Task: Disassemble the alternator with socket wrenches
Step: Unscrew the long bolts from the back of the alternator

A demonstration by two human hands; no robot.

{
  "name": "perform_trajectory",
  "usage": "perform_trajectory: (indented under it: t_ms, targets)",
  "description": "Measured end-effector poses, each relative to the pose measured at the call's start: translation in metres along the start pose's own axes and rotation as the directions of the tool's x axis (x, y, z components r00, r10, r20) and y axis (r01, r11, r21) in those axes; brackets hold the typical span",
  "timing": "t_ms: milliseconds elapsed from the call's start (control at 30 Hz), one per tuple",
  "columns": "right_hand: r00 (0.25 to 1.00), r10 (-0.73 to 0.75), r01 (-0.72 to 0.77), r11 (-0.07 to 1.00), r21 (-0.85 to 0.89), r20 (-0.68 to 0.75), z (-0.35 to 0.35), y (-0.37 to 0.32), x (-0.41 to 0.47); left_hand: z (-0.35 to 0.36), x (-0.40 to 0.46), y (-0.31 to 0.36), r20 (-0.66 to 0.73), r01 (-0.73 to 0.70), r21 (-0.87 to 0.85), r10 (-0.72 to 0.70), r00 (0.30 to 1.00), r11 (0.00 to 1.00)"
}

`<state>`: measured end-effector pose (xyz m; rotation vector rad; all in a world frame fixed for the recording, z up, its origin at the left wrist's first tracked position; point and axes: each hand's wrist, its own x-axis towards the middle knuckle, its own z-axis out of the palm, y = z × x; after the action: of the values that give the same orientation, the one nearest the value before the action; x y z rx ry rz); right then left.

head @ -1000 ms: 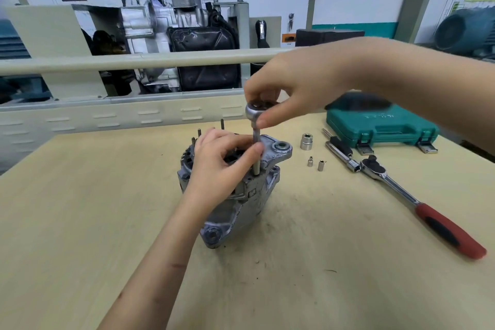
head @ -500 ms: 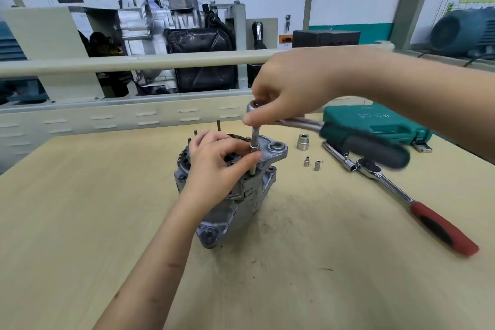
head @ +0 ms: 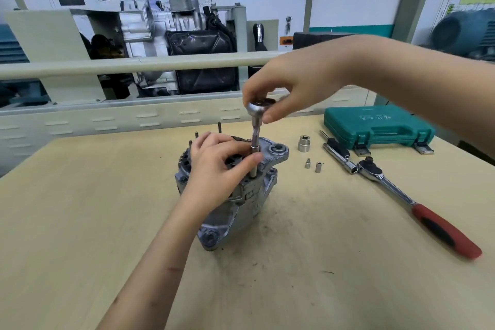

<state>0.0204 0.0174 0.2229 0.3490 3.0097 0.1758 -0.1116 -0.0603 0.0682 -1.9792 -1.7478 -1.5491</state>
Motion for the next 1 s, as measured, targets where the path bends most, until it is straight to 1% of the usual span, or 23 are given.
perform_trajectory:
  t_ms: [67, 133, 267, 367, 433, 533, 600, 667, 833, 933, 1000]
  targets:
    - [1.000, -0.003, 0.003, 1.000, 0.013, 0.002, 0.000, 0.000, -0.001, 0.000, 0.000, 0.000, -0.012, 0.001, 0.007, -0.001, 1.000, 1.000]
    - [1.000, 0.027, -0.027, 1.000, 0.011, -0.008, -0.001, -0.001, -0.001, 0.001, 0.000, -0.001, -0.025, 0.000, 0.021, 0.001, 1.000, 1.000]
    - [0.990, 0.100, -0.109, 0.990, -0.086, -0.102, 0.004, -0.003, 0.005, 0.003, 0.000, 0.000, -0.055, 0.038, 0.049, -0.035, 0.998, 0.998]
    - [0.976, 0.165, -0.176, 0.982, -0.069, -0.143, 0.012, -0.006, 0.011, 0.004, 0.000, 0.000, -0.058, 0.051, 0.048, -0.049, 0.997, 0.998]
    - [0.980, 0.145, -0.154, 0.986, -0.061, -0.137, 0.011, -0.006, 0.013, 0.004, -0.001, 0.000, -0.061, 0.046, 0.050, -0.042, 0.997, 0.998]
    - [0.992, 0.068, -0.077, 0.993, -0.087, -0.102, 0.005, -0.005, 0.011, 0.004, -0.001, 0.000, -0.055, 0.035, 0.053, -0.032, 0.998, 0.998]
    - [0.999, 0.029, -0.032, 0.998, -0.061, -0.046, 0.001, -0.003, 0.008, 0.003, 0.000, 0.000, -0.038, 0.028, 0.045, -0.026, 0.999, 0.999]
    - [1.000, -0.014, 0.014, 1.000, -0.018, -0.019, 0.000, -0.001, 0.004, 0.002, 0.000, 0.000, -0.023, 0.003, 0.040, -0.002, 1.000, 0.999]
    - [0.998, -0.022, 0.024, 0.999, 0.034, -0.054, 0.000, 0.002, 0.003, 0.001, 0.000, -0.001, -0.032, -0.005, 0.016, 0.005, 0.999, 1.000]
    - [0.997, -0.032, 0.032, 0.999, 0.004, -0.072, 0.000, -0.002, 0.003, 0.002, 0.000, 0.000, -0.037, 0.000, 0.010, 0.000, 0.999, 1.000]
    - [0.994, -0.001, -0.004, 0.999, -0.048, -0.108, 0.000, -0.003, 0.003, 0.003, -0.001, 0.000, -0.049, 0.011, 0.005, -0.010, 0.999, 1.000]
